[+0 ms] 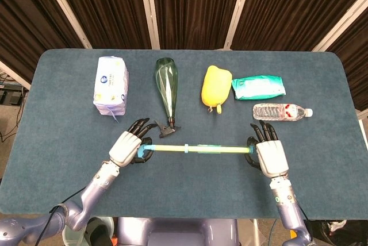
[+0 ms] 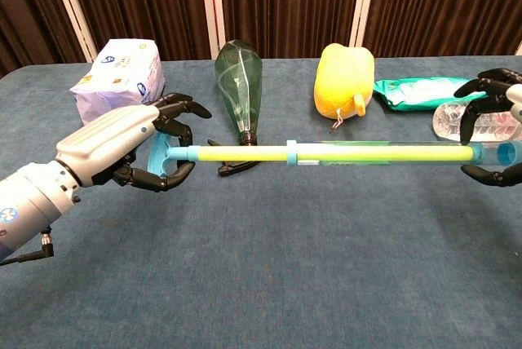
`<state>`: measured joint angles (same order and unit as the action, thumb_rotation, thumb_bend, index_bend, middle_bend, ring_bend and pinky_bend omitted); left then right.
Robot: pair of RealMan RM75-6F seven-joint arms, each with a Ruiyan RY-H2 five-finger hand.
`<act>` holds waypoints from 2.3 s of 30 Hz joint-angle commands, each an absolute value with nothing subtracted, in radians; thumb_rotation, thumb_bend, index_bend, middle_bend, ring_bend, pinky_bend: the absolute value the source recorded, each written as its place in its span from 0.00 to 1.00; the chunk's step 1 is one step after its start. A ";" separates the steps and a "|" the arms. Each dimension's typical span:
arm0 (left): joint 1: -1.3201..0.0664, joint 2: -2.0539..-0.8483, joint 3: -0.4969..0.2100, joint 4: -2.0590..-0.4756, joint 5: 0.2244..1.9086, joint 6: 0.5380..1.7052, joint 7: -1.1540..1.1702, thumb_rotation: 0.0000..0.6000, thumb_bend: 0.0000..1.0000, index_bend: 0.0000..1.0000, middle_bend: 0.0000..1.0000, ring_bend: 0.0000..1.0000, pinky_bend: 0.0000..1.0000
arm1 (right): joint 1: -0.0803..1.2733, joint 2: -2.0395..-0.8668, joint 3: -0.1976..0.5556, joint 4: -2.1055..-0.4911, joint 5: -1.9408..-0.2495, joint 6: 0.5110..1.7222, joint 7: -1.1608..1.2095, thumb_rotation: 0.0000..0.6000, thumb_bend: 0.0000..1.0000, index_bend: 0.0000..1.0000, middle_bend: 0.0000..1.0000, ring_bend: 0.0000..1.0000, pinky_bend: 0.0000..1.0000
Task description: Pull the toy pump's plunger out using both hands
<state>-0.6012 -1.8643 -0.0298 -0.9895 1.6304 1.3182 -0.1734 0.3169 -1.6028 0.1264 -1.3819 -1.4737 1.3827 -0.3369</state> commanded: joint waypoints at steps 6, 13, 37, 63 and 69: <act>-0.585 -1.823 -0.020 -1.035 1.635 1.329 -0.137 1.00 0.53 0.69 0.14 0.02 0.10 | 0.319 -1.588 0.150 -1.363 -1.447 1.380 -0.317 1.00 0.45 0.87 0.19 0.05 0.12; -0.562 -1.783 -0.003 -1.071 1.660 1.375 -0.134 1.00 0.53 0.69 0.14 0.02 0.10 | 0.317 -1.560 0.170 -1.362 -1.426 1.385 -0.300 1.00 0.45 0.87 0.19 0.05 0.12; -0.492 -1.576 0.059 -1.235 1.699 1.427 -0.221 1.00 0.53 0.69 0.15 0.02 0.10 | 0.291 -1.490 0.203 -1.279 -1.341 1.383 -0.250 1.00 0.45 0.87 0.19 0.05 0.12; -0.508 -1.675 0.027 -1.073 1.673 1.351 -0.275 1.00 0.24 0.31 0.12 0.02 0.10 | 0.270 -1.489 0.179 -1.242 -1.337 1.392 -0.218 1.00 0.44 0.87 0.19 0.06 0.12; -0.508 -1.693 0.033 -1.049 1.669 1.335 -0.278 1.00 0.16 0.18 0.12 0.02 0.10 | 0.247 -1.496 0.147 -1.249 -1.340 1.392 -0.230 1.00 0.44 0.87 0.19 0.06 0.12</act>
